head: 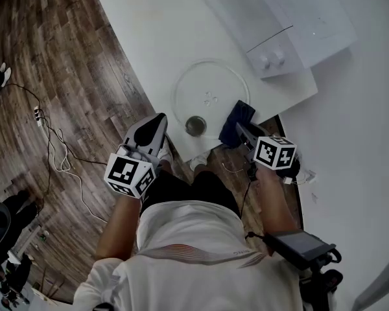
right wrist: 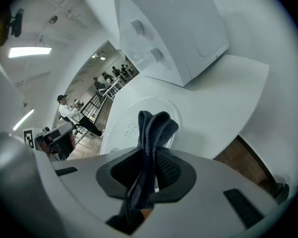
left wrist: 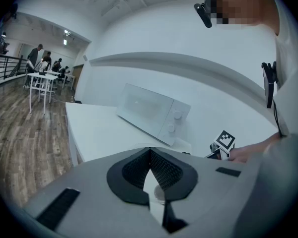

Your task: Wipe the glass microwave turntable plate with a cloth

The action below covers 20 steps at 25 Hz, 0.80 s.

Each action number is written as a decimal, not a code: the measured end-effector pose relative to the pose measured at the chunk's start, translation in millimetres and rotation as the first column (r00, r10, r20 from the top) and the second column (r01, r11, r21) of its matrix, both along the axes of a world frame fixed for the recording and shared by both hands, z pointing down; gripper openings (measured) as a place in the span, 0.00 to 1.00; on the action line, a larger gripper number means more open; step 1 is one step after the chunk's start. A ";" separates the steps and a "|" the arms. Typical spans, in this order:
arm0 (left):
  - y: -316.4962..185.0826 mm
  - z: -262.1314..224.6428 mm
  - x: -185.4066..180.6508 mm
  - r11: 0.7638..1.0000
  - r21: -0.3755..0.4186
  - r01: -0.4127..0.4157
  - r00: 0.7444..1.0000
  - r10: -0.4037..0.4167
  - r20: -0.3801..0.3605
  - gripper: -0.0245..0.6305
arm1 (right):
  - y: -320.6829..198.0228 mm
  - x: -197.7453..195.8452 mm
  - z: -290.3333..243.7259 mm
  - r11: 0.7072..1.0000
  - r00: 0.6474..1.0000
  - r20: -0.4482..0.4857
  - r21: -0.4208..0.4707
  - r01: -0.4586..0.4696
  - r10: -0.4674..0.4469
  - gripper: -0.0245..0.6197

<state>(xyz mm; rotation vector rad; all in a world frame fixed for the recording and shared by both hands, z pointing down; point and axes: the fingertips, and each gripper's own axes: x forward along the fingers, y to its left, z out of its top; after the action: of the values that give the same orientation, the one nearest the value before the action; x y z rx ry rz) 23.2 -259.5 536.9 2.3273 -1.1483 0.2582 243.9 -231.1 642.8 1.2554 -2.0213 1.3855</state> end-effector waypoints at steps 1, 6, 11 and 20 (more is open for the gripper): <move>0.6 0.4 1.7 1.000 -0.001 -0.003 1.000 0.003 0.001 0.05 | -0.4 5.5 -0.1 1.000 1.000 0.006 -0.003 -0.016 0.016 0.13; 3.5 -0.6 8.2 1.000 0.001 -0.013 1.000 0.013 0.003 0.05 | -1.0 22.8 -3.3 0.999 0.999 0.006 0.002 -0.054 0.054 0.13; 2.8 -4.0 10.9 1.000 0.012 -0.017 1.000 0.017 0.010 0.05 | -0.4 19.2 -11.7 0.998 0.998 0.032 0.034 -0.056 0.055 0.14; 9.9 -48.3 27.4 0.995 0.099 -0.015 0.999 0.011 0.034 0.05 | -16.6 -1.3 -137.5 0.891 0.983 0.174 0.453 -0.035 -0.051 0.13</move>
<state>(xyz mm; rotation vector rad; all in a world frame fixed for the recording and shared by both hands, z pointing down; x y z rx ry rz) 50.6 -249.6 488.6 2.4259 -1.1875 0.2516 242.7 -247.7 505.3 1.3359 -2.5835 1.0854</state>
